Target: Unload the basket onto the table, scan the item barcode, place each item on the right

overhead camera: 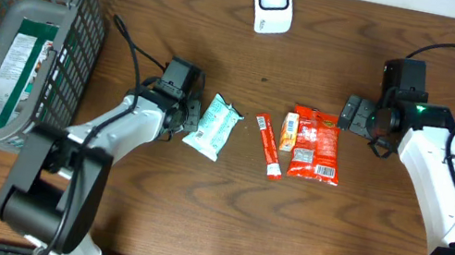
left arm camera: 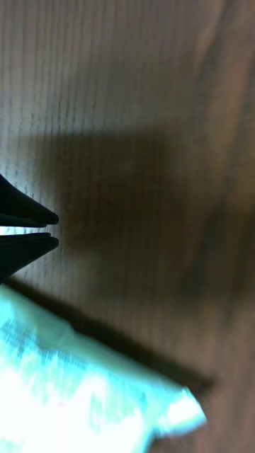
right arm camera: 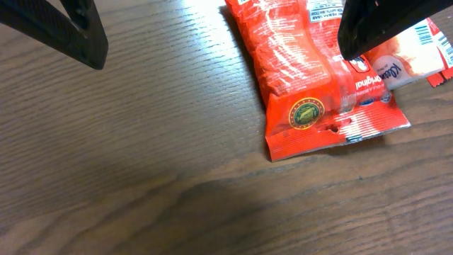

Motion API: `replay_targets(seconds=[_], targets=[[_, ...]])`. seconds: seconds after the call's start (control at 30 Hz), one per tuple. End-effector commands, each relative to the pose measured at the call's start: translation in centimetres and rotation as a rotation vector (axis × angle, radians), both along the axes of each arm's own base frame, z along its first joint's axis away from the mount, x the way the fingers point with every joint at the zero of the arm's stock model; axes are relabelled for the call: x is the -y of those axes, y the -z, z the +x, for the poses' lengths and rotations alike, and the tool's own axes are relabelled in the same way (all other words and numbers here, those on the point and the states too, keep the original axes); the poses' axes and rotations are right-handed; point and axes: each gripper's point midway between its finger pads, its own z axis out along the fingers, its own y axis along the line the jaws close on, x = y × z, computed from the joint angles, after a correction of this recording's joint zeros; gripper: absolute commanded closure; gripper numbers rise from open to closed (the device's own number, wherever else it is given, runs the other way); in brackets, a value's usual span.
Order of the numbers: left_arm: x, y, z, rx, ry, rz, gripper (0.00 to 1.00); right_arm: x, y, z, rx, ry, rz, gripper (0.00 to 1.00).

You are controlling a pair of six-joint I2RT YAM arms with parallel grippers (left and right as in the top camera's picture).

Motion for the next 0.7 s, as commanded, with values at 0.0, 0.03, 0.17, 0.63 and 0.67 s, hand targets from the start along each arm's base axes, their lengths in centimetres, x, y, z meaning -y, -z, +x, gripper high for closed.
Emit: replay_targets(seconds=[0.0, 0.03, 0.17, 0.63, 0.67], targets=[[0.0, 1.9, -1.0, -0.058, -0.007, 0.011, 0.93, 0.2, -0.4, 0.3, 0.012, 0.007, -0.007, 0.01], [0.4, 2.0, -1.1, -0.065, 0.001, -0.008, 0.93, 0.2, -0.4, 0.3, 0.012, 0.007, -0.007, 0.01], [2.8, 1.7, -2.0, -0.114, 0.049, -0.144, 0.93, 0.2, -0.4, 0.3, 0.012, 0.007, -0.007, 0.01], [6.0, 1.4, -3.2, -0.134, 0.07, -0.193, 0.92, 0.2, -0.4, 0.3, 0.012, 0.007, -0.007, 0.01], [5.5, 0.9, -2.5, -0.112, 0.056, -0.166, 0.92, 0.2, -0.4, 0.2, 0.012, 0.007, -0.007, 0.01]])
